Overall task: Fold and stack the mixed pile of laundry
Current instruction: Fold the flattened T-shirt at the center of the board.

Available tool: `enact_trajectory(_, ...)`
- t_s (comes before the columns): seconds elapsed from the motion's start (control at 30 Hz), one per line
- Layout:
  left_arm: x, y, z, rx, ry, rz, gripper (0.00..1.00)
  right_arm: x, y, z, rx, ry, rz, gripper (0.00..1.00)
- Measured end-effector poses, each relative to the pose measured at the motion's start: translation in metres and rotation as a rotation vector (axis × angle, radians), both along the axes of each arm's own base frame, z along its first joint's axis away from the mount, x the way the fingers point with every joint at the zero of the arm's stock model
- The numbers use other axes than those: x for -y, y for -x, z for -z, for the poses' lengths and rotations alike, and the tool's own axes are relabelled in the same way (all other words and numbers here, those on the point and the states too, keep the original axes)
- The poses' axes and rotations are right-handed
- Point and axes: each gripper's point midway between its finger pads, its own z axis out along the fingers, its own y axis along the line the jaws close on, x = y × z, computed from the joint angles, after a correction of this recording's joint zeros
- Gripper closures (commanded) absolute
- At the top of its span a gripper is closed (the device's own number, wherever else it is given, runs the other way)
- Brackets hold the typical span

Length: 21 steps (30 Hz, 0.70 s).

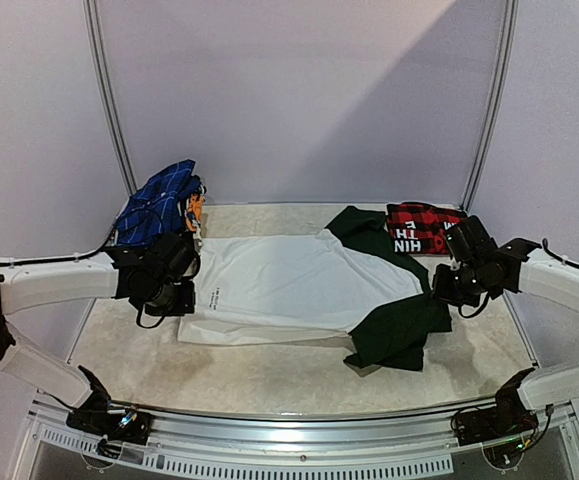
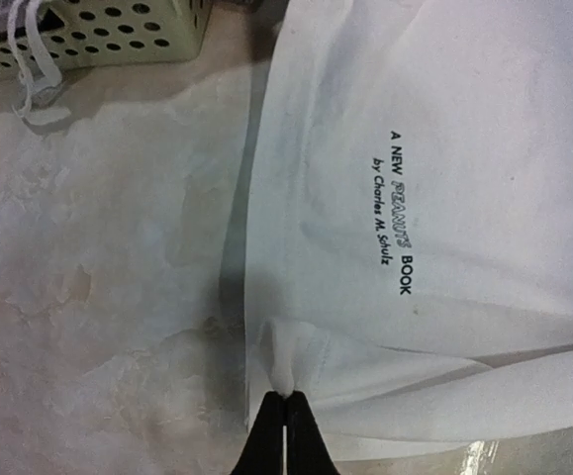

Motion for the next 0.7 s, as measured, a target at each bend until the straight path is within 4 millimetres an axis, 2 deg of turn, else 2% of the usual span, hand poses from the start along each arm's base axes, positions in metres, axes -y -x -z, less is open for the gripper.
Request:
enact_trajectory(0.2,-0.01,-0.005,0.017,-0.042,-0.049,-0.018,1.0,-0.001,-0.022,0.009,-0.033,0.007,-0.012,0.94)
enact_trajectory(0.4,-0.015,-0.012,0.02,-0.046,-0.062,-0.038,1.0,-0.002,-0.041,0.025,-0.083,0.028,-0.023,0.93)
enact_trajectory(0.63,-0.011,-0.021,0.027,-0.055,-0.075,-0.03,1.0,-0.004,-0.046,0.046,-0.138,0.049,-0.036,0.93)
enact_trajectory(0.7,-0.011,-0.022,0.029,-0.058,-0.08,-0.03,0.85,-0.004,-0.046,0.046,-0.141,0.05,-0.036,0.9)
